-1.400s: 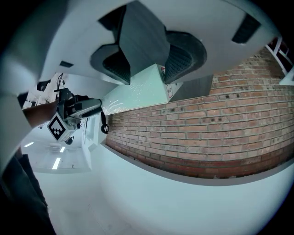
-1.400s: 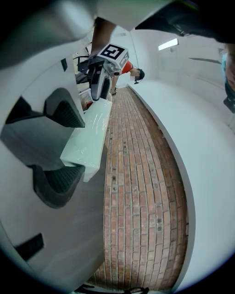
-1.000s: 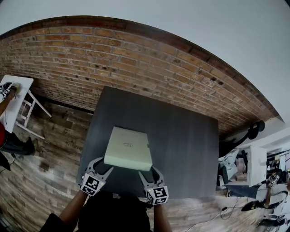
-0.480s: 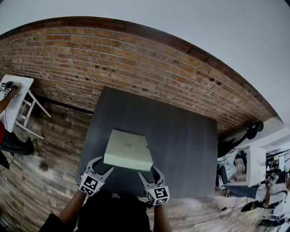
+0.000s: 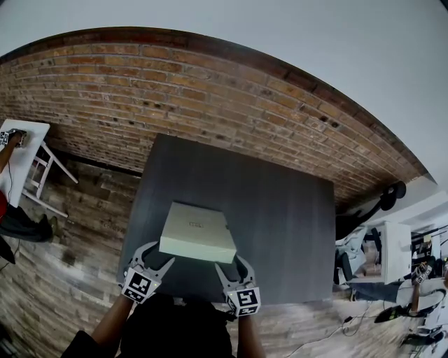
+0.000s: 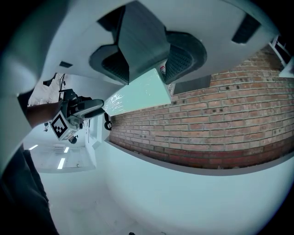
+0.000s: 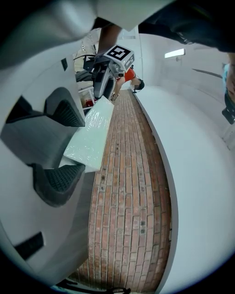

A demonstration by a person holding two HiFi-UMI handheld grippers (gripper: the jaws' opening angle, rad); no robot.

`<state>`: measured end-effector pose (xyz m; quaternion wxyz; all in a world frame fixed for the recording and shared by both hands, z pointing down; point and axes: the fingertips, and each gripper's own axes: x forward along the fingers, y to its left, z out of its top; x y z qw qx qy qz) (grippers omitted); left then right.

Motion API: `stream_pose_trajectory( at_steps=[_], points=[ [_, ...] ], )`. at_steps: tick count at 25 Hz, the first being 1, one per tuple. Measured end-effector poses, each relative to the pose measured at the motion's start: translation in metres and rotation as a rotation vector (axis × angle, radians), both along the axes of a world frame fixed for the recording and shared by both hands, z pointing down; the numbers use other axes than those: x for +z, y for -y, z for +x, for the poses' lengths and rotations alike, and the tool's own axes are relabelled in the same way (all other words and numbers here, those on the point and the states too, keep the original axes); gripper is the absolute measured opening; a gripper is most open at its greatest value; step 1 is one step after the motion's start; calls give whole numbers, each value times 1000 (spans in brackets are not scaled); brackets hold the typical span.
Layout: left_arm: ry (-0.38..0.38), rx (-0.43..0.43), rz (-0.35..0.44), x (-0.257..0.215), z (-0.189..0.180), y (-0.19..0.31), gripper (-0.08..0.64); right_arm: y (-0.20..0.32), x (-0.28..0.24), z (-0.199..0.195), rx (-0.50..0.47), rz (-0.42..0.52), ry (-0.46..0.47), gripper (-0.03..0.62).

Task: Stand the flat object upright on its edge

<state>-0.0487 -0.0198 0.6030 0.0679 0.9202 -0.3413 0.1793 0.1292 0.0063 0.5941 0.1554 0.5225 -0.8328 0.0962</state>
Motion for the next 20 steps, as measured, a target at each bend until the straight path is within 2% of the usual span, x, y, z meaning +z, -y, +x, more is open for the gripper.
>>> stream_pose_trajectory(
  at_steps=[20],
  points=[
    [-16, 2, 1, -14, -1, 7, 247, 5, -15, 4, 12, -6, 25, 262]
  ],
)
